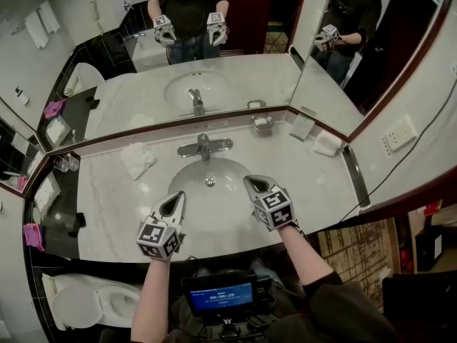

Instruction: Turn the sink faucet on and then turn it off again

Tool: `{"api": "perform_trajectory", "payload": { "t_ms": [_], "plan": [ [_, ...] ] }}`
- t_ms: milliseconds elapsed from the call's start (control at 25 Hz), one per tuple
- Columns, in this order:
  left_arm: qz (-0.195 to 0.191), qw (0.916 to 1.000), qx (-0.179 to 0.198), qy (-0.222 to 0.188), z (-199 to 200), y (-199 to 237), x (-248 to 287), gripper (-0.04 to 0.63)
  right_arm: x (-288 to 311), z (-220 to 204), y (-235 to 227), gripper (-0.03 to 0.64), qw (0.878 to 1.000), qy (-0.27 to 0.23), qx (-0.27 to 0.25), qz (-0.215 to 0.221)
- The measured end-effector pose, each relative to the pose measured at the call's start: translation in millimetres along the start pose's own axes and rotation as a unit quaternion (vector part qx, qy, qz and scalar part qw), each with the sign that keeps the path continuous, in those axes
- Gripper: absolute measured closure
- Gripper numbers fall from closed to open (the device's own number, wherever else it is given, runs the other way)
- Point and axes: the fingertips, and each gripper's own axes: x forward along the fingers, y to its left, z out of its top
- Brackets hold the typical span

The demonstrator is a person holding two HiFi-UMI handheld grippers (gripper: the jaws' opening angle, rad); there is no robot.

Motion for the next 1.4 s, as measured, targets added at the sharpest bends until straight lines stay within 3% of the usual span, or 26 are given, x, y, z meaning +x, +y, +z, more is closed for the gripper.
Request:
{"api": "perform_trajectory", "payload": {
  "t_ms": [560,800,880,1040,1200,1400],
  "plan": [
    [0.000,0.9998,0.001,0.021,-13.4,11.2,9.6,0.595,14.0,-9.4,-6.2,0.595,1.000,0.015,-0.007,-0.005],
    [0.006,0.9996,-0.002,0.026,-10.6,12.2,19.5,0.595,30.9,1.3,-1.7,0.591,0.995,0.034,-0.091,-0.011],
    [0.008,0.9996,0.002,0.025,-11.3,14.3,23.3,0.595,43.0,2.6,2.0,0.549,0.990,0.042,-0.136,-0.007],
    [0.012,0.9994,0.009,0.030,-18.1,23.1,32.5,0.595,72.6,5.6,5.5,0.493,0.966,0.054,-0.253,-0.011],
    [0.014,0.9994,0.011,0.030,-21.5,29.2,40.8,0.595,107.2,13.4,15.0,0.396,0.925,0.056,-0.375,-0.007],
    [0.025,0.9993,0.005,0.027,-22.4,36.3,52.0,0.595,149.3,16.0,24.7,0.394,0.883,0.060,-0.466,0.010]
  ]
}}
